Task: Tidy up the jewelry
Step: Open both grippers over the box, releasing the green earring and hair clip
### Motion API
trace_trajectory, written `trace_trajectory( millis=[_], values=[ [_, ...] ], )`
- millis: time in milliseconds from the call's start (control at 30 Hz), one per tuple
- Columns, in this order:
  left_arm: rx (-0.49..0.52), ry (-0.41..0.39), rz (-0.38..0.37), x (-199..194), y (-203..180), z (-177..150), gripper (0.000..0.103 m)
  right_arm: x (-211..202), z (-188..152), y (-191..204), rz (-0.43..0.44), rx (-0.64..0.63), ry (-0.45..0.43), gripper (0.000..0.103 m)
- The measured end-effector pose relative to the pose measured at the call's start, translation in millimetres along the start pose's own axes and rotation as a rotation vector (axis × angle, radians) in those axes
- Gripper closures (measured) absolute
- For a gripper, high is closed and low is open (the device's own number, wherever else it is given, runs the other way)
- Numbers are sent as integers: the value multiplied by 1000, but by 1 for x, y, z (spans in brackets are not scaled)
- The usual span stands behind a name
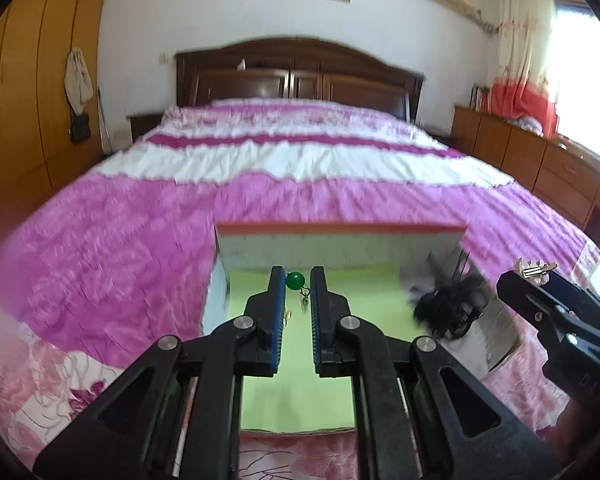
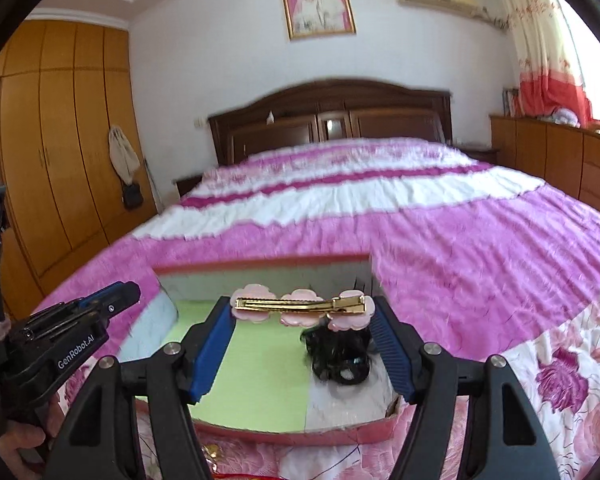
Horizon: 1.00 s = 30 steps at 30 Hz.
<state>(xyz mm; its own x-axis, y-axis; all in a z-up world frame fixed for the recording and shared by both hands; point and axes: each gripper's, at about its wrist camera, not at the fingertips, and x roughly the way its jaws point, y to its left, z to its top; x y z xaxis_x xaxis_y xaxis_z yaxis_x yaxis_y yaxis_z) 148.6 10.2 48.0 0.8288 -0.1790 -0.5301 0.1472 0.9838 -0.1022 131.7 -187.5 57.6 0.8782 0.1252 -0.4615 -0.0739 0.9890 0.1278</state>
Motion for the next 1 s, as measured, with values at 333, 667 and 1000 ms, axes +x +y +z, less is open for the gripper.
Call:
trace_trajectory(
  millis=[333,667,1000],
  values=[
    [5,251,17,43,1,-26,99,42,-18,-7,-23,15,211,33],
    [-4,328,20,50,0,-35,97,54,-27,-11,-28,33,300,32],
    [-12,341,6,47,-2,-34,75,48,-27,-9,2,43,298,25]
  ],
)
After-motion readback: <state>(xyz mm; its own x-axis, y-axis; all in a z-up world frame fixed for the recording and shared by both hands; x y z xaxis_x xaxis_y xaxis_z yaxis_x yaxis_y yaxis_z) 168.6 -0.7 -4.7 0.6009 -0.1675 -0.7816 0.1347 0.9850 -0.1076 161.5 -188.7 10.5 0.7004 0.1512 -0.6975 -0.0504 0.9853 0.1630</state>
